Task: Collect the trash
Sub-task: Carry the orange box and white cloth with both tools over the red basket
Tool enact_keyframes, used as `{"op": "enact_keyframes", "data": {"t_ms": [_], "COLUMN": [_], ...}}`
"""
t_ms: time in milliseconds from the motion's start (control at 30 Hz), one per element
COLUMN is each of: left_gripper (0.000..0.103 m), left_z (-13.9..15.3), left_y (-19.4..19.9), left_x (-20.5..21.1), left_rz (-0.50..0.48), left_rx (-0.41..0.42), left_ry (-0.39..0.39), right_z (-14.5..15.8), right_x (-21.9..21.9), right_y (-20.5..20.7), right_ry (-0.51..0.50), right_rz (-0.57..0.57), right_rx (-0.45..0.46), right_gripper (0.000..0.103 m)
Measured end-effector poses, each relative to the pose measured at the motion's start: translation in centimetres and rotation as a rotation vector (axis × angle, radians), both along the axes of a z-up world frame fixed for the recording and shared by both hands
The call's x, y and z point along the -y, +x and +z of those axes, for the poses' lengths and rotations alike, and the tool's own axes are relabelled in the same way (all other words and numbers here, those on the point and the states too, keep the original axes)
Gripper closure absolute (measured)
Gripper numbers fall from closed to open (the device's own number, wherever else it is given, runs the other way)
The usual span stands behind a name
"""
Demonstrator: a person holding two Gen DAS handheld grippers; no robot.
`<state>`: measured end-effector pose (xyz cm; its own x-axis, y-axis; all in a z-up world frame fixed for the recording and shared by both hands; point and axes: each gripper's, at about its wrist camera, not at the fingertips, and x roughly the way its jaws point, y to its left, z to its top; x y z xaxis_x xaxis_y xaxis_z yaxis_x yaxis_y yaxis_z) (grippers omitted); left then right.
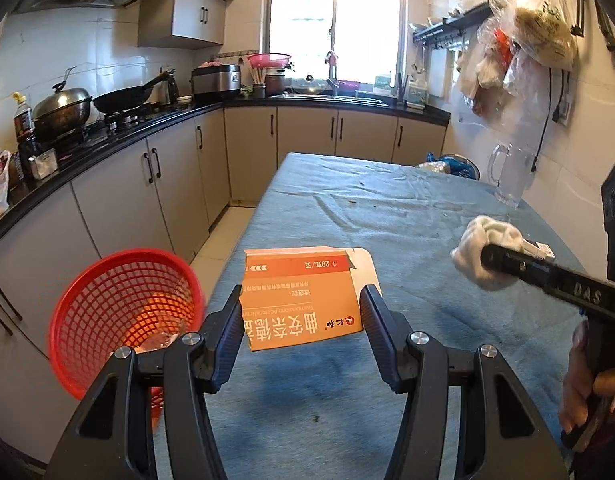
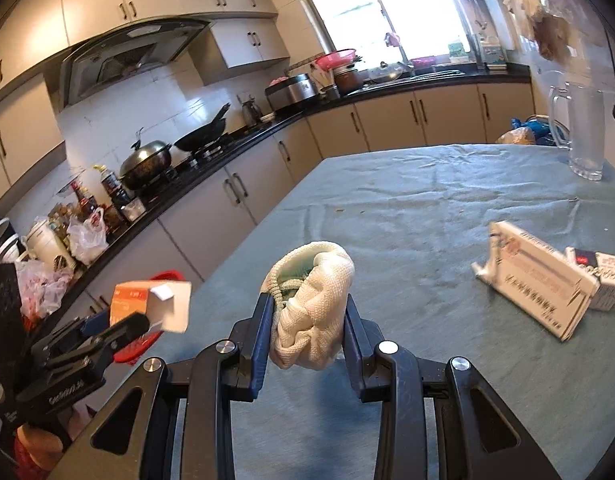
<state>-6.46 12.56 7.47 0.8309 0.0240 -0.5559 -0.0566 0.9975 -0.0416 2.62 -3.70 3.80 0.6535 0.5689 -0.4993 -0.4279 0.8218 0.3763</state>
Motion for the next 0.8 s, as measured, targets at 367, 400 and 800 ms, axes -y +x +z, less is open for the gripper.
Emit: {"op": "enact_keyframes", "data": {"t_ms": [367,400,800], "left_gripper": [0.047,0.047,0.047], "left_z": [0.1,0.1,-1.1], "left_y": [-1.7,-1.9,-3.7], "left_x": [-4.7,-5.4,-12.5], "left_rz": [0.079,0.093,0.225], "left_rx": [0.027,0.031,0.05], "left_ry": [-0.033,-0.036,-0.075], "right_z": [0.5,0.5,0.5], "right_x": [-6.1,-6.6,-14.1], "right_y": [-1.3,-1.3,-1.2], "right_ry": [-0.021,-0.022,-0.042], "right_rz": [0.106,0.112,0.21], "right_rx": [-0.016,-0.018,-0.058], "right_gripper": [0.068,0.068,0.068]}}
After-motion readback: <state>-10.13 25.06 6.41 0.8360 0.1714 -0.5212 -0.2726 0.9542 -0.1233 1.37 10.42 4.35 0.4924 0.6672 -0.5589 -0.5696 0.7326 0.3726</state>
